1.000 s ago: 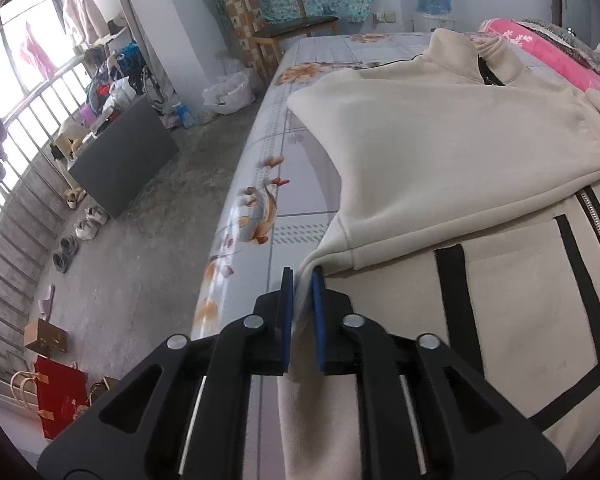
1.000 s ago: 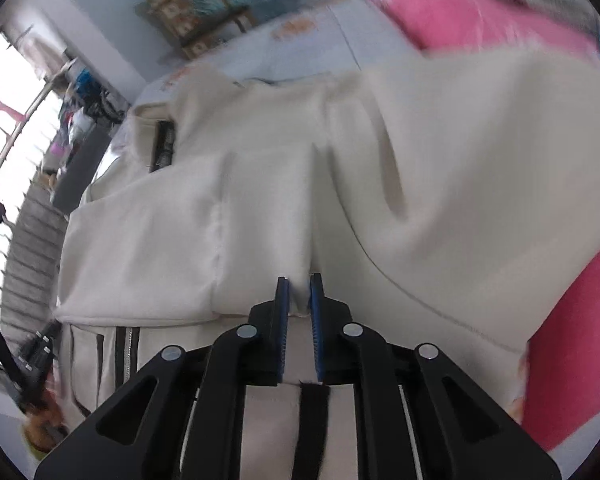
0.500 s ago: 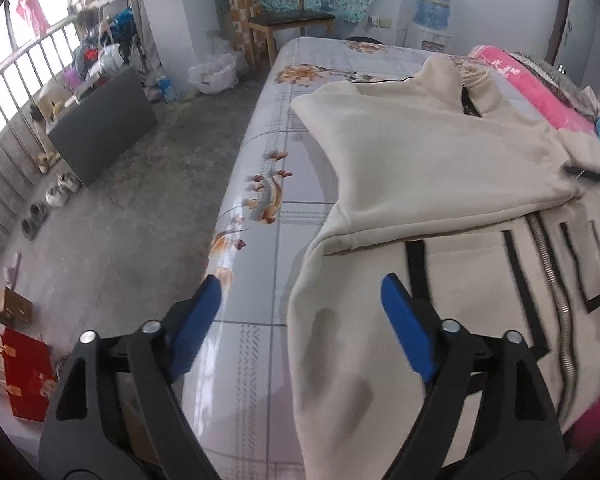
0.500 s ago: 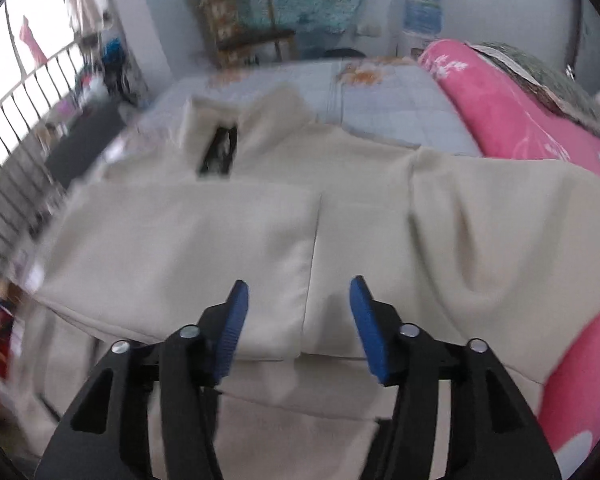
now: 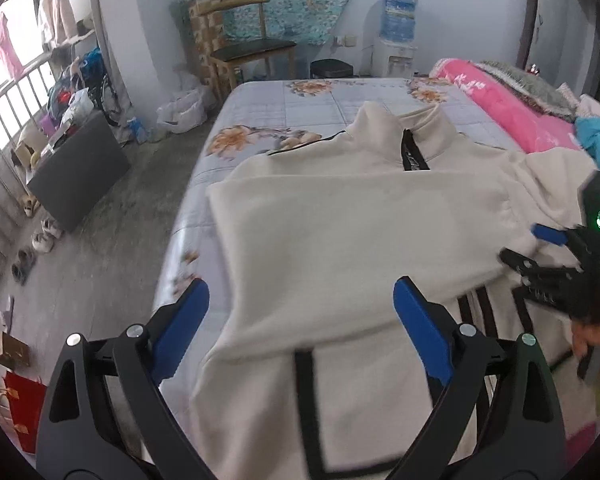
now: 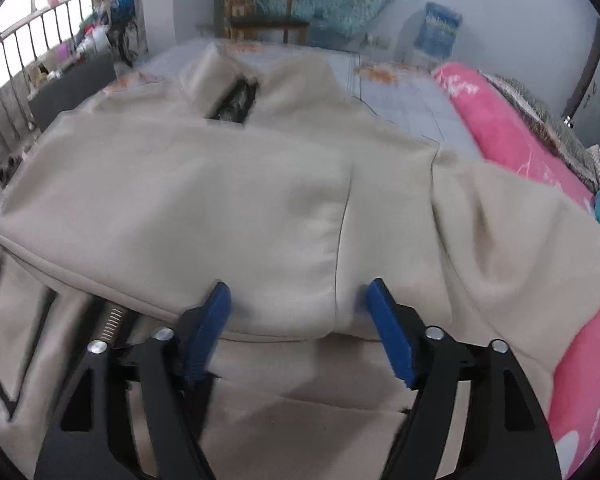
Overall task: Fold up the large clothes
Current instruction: 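Move the right tool toward the other sleeve lying on the pink blanket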
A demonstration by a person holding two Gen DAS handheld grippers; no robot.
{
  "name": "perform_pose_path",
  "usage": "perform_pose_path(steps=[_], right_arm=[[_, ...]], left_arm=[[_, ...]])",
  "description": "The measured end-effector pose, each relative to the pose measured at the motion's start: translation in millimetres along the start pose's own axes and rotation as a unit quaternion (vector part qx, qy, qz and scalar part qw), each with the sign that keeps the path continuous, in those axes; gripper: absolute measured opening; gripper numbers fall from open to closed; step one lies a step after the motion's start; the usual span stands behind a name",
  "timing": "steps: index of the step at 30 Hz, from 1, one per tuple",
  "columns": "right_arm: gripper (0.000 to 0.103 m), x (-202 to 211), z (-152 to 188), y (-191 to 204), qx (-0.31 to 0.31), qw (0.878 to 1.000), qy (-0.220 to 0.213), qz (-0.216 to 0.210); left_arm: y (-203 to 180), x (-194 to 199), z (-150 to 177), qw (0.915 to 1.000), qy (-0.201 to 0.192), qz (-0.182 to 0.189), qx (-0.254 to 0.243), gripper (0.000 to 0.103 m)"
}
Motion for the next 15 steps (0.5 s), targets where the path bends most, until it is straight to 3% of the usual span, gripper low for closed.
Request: perform_pose_path(steps=[3,8,10,15], right_arm=[[0.075,11.5,1.8,-5.3,-0.013,1.0,0.001,-0.001],[0.076,22.3,10.9,-5.7,-0.004,1.0,-0.005,-0.005],[0.077,14.3,19.5,-6.0,-0.001,1.0,0.012,-0.005],[0.08,24.7,20.3,-9.1,-0.018,1.0,0.01,-0.011]], left_arm=[[-17.2,-33.4,3.7,0.9997,0.024,0.004,0.005,0.09],[-33.7,-75.1,32.4,0.9967,0.074,-0.016,-0.029,0.092],[-29.5,-75.4,33.3,0.9981,0.053,-0.027,-0.015,0.095],[-23.3,-73.2,38.3,0.9958,0.089,-0.01,0.015,0.095]])
Point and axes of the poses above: each gripper's, at about its wrist camera, not at the fingertips, and x roughly against the way its jaws point, y to its left, z to its underside, the point moved 10 cm from there along -x, roughly the way its jaws point, and after that the axes turned 8 degrees about -y, right-handed, at the moved point
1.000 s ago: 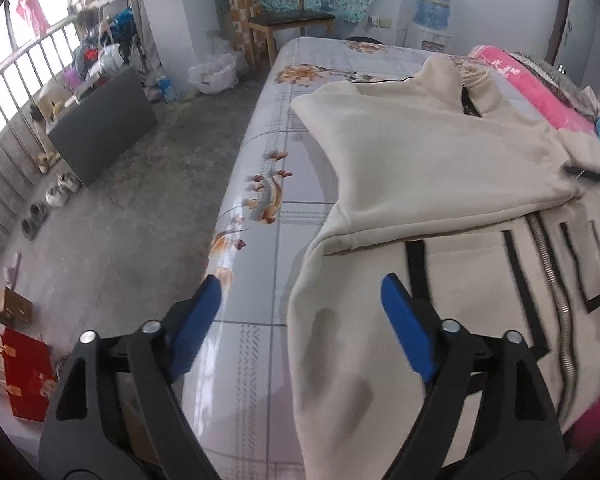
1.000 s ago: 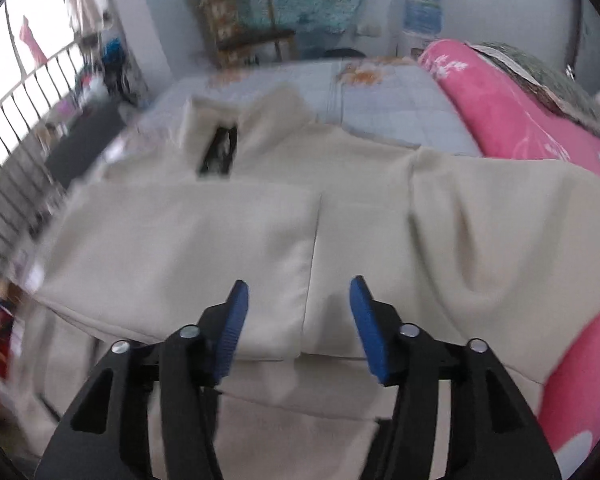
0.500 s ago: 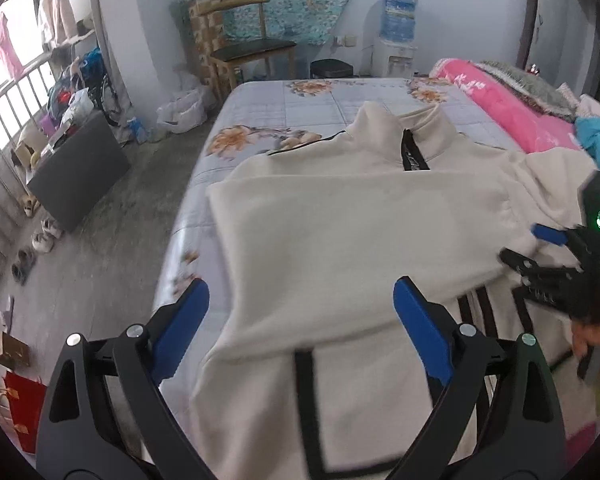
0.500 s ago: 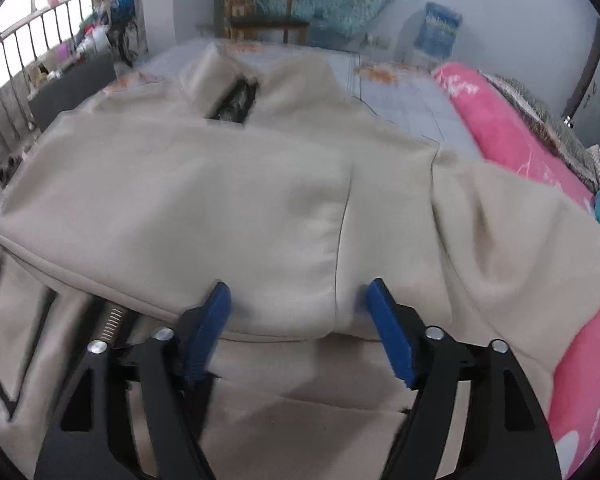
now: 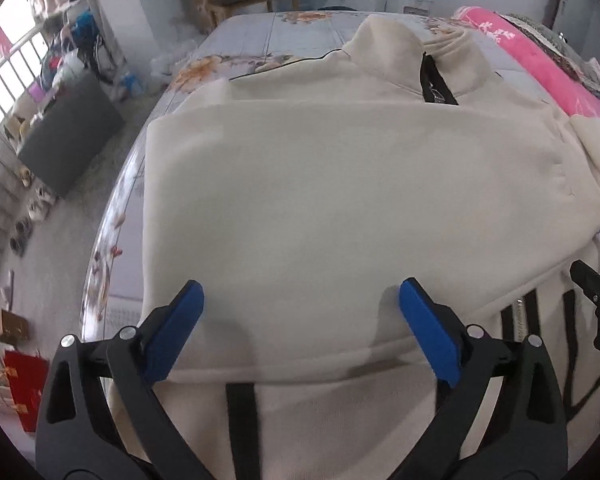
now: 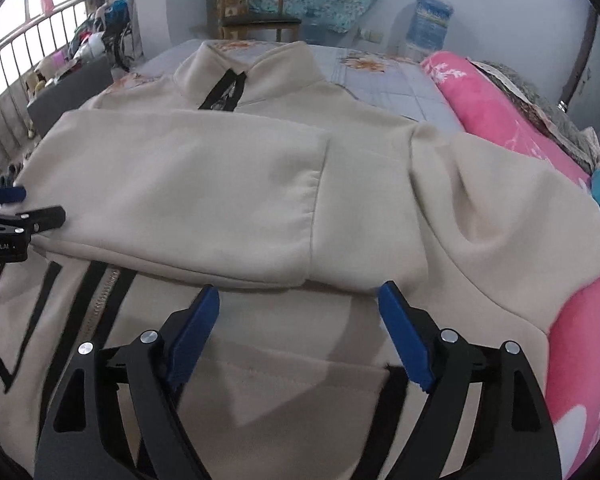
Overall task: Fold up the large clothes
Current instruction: 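Move the right tool toward the other sleeve lying on the pink blanket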
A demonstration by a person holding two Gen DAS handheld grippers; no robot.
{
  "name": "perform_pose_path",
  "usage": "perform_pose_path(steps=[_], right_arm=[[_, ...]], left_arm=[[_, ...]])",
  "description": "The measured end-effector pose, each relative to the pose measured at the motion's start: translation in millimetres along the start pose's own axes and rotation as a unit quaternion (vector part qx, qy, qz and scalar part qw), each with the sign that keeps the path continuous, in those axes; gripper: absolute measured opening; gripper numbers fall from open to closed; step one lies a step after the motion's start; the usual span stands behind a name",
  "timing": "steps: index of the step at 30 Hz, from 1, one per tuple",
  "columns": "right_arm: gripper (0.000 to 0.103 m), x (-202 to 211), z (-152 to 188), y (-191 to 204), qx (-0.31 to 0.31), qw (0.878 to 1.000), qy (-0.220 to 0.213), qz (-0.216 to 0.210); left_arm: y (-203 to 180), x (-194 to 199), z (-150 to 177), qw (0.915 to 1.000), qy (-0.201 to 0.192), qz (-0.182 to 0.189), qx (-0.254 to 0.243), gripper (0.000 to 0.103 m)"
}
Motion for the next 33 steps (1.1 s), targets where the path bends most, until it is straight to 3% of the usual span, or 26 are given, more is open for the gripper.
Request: perform_pose_path(steps=[5,9,14,16,25,33], right_arm=[[0.086,23.6,0.8,2.3,-0.004,1.0,-0.012,-0.011],[0.09,28.4,10.9,-2.2,0.002,1.0,-0.003,0.009],[0.093,13.5,32.1,-5.3,0.013,0.999,0.034,0.023],[0.097,13.8,32.9,-8.3,0.009,0.999,0.028,0.025],[0.097,8.8,40.0,-15.0,-0.044,0.998,0.045,-0.014],[0.097,8.5,41.1,-14.1,-0.044,0.997,0.058,-0.013]], left_arm=[[-11.5,20.8,-6.7,0.9995,-0.029,0.012,-0.01,0.095],[-30.8,20.3,-0.9,0.9991,-0.019,0.031,-0.02,0.095],[-42.0,7.1,5.6,0.999,-0.019,0.022,-0.033,0.095],[-41.8,7.3,6.0,0.999,-0.023,0.023,-0.031,0.095],[-38.0,4.0,8.9,0.9992,-0.007,0.038,0.004,0.096],[-38.1,2.5,8.0,0.9992,-0.005,0.04,-0.001,0.096]])
Point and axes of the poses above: each gripper's, at about its wrist camera, not at the fingertips, and x roughly against the way its jaws point, y to its left, z to its underside, the point moved 10 cm from there along -x, roughly the way its jaws point, and after that the axes turned 8 degrees about -y, right-handed, at the moved point
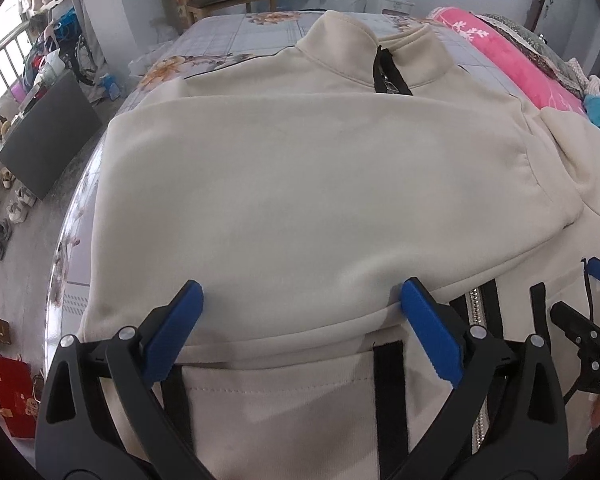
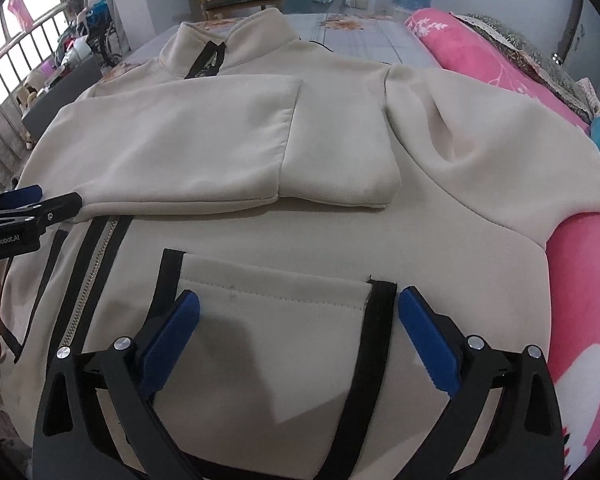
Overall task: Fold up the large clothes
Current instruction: 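Move the right tool toward the other sleeve lying on the pink blanket, then close the right tool on the cuff of the other sleeve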
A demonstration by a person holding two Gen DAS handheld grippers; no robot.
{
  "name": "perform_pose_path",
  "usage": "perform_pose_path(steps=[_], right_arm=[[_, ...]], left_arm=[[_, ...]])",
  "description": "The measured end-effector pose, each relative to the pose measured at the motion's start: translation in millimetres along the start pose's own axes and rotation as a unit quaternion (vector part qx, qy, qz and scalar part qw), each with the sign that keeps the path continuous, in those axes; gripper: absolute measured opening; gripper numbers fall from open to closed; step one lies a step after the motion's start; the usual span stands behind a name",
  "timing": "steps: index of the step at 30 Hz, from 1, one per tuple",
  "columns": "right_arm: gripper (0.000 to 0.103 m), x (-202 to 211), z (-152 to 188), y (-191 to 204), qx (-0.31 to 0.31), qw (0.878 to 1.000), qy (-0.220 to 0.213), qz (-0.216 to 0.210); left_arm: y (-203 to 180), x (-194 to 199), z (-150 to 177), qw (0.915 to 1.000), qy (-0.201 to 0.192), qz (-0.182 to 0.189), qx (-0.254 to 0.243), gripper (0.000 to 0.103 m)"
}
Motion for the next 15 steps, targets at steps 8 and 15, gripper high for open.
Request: perform_pose_path(steps=[8,15], right_arm=[[0.097,8.0,-2.0,-2.6,0.016,0.999,0.003,-0.035],[0.097,62.7,-41.5,-106.7,-0.09,0.994,-0.062,-0.026]], left_arm=[[-0.7,0.2,-0.4,1.0,-0.001,0.002,-0.003,0.096],[-1.1,-0.2,-1.3,1.0,-0.006,0.002,-0.005,0.096]])
Point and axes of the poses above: each gripper's, at about its wrist camera, not at the fingertips, and x roughly against the way its jaws point, y to its left, z to its underside, the point moved 10 cm from there along -x, roughly the way its jaws point, and after that the axes turned 8 degrees about -y, right-handed, at the moved point
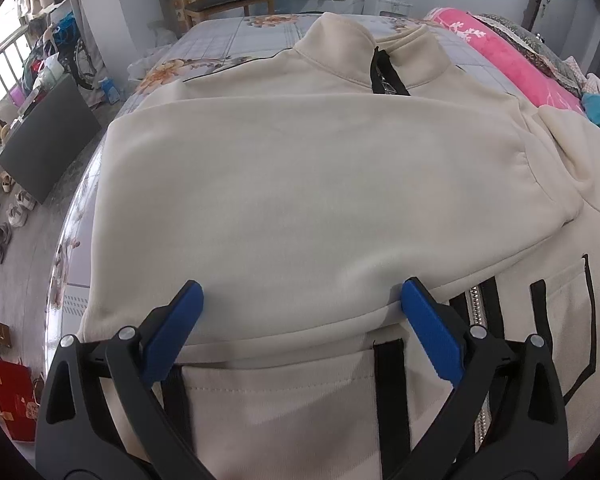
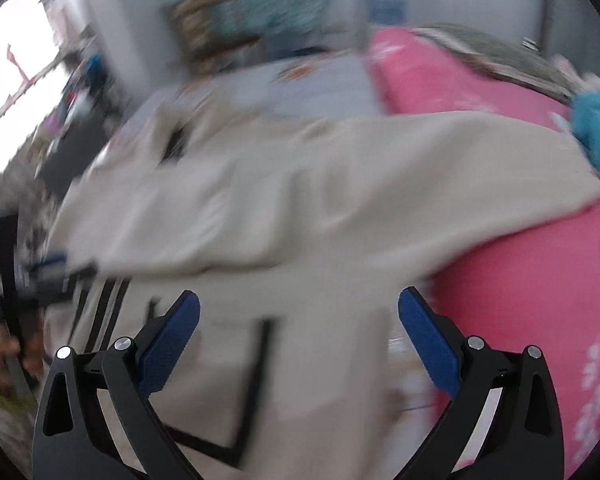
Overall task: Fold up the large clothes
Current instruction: 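Close the right tool on the cuff of the other sleeve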
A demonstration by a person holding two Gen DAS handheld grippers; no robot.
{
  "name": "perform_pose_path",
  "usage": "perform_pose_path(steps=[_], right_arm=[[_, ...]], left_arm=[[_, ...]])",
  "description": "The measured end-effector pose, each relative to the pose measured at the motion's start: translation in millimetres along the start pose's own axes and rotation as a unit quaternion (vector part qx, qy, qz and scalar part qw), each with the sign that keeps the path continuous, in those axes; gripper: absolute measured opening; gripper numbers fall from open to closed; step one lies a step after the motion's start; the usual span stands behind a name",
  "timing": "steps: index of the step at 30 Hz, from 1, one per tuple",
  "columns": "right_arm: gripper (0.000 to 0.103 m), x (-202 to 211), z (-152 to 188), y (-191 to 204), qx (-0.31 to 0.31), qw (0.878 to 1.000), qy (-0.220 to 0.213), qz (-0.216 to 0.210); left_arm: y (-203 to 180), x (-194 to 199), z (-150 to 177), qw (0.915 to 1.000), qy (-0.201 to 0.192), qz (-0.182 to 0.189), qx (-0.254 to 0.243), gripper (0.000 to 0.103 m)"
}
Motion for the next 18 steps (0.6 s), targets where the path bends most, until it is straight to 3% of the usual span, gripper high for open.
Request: perform_pose_path(steps=[3,5,11,14,18], right_arm=[[0.097,10.4,-21.6,-72.7,-0.078,0.997,-0.012,0.021],[0.09,13.3,-30.8,-117.9,-0.136,0.99,-0.018,0.032],[0.077,14.1,-50.3,-248.1,-0.299,0.951,-0.051,0.064],[0.074,7.3,-51.8,-284.9,-0.357,0.929,-0.065,0.071],[0.072,-8.9,-56.5,-309.7,-0.378,0.92,-0.065,0.085]], left_arm=[[0.1,0.0,-0.1,1.0,-0.002,0.0,0.001,0.096],[-0.1,0.6,0.2,1.0,-0.005,0.0,0.001,0.096],[-0.3,1.0,0.6,0.9999,-0.011,0.0,0.003,0.096],[-0.2,2.1,1.3,0.9998,-0.02,-0.001,0.003,0.096],[-0.6,2.5,0.8,0.9996,-0.027,-0.001,0.003,0.096]])
Point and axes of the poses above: each gripper's, at about its wrist camera, not at the fingertips, and x roughly against the way its jaws point, y to its left, z to its underside, the point moved 10 cm from there along -x, roughly the way its jaws point, and after that the axes turned 8 degrees about -y, right-handed, at the moved point
